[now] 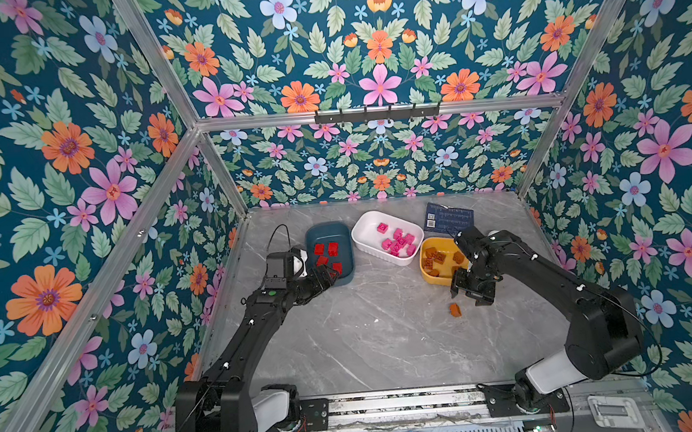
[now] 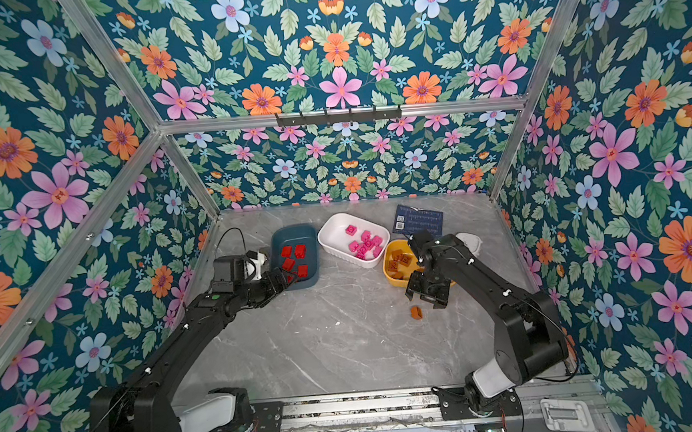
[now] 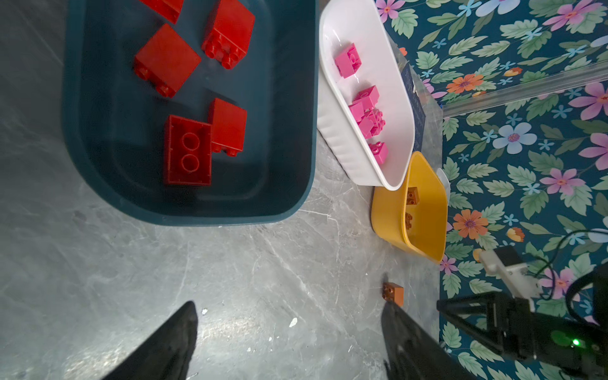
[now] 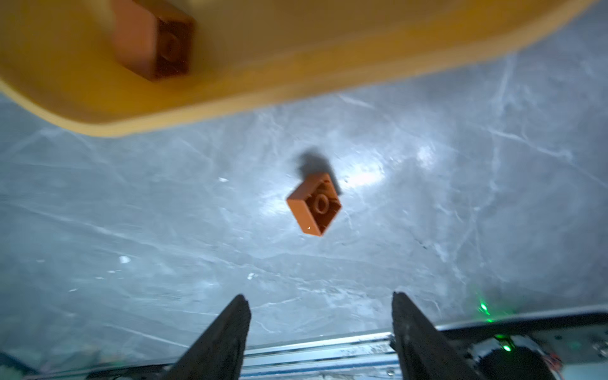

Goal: Sort the legos into containers by color
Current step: Pick up the lego from the middle-right of the table.

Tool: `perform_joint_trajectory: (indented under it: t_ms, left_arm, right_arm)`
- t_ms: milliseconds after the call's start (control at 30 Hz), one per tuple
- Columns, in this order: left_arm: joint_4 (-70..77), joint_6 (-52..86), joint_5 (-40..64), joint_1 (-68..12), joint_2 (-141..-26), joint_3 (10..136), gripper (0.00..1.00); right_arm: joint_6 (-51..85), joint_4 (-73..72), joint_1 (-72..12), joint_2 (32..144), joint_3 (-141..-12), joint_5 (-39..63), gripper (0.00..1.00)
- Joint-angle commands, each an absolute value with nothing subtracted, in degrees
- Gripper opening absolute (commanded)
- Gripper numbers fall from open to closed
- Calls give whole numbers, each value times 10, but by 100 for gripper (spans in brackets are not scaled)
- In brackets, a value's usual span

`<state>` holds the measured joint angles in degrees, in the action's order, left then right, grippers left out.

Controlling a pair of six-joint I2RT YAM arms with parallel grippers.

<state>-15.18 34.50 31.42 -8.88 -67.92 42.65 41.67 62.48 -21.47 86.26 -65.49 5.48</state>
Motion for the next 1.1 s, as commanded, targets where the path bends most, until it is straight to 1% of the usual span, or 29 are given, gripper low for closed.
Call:
perform_joint_trajectory:
  t_ms: [0, 67, 200, 333, 433, 600, 733, 1000, 1067]
  left_arm:
    - [-145, 339, 315, -89, -679, 423, 88]
    - [-146, 337, 315, -89, -678, 423, 88]
    - [-157, 329, 312, -89, -675, 424, 88]
    - [-162, 327, 307, -89, -670, 422, 88]
    - [-161, 326, 304, -89, -666, 418, 88]
    - [-161, 324, 303, -88, -668, 412, 88]
    - [-163, 321, 300, -88, -669, 413, 88]
    - [-155, 322, 301, -89, -674, 403, 88]
    - [-154, 321, 301, -89, -675, 402, 88]
  right_arm:
    - [421, 644, -247, 861, -641, -18, 68]
    - [424, 640, -273, 876, -643, -43, 67]
    - [417, 614, -305, 910, -659, -56, 66]
    - [404, 598, -323, 961, -677, -83, 60]
    - [393, 585, -324, 992, -678, -98, 55]
    - [367, 571, -324, 1027, -691, -116, 44]
    - [354, 569, -324, 1045, -690, -133, 39]
    - [351, 563, -325, 1048, -663, -113, 37]
    - [350, 568, -325, 1047, -657, -121, 35]
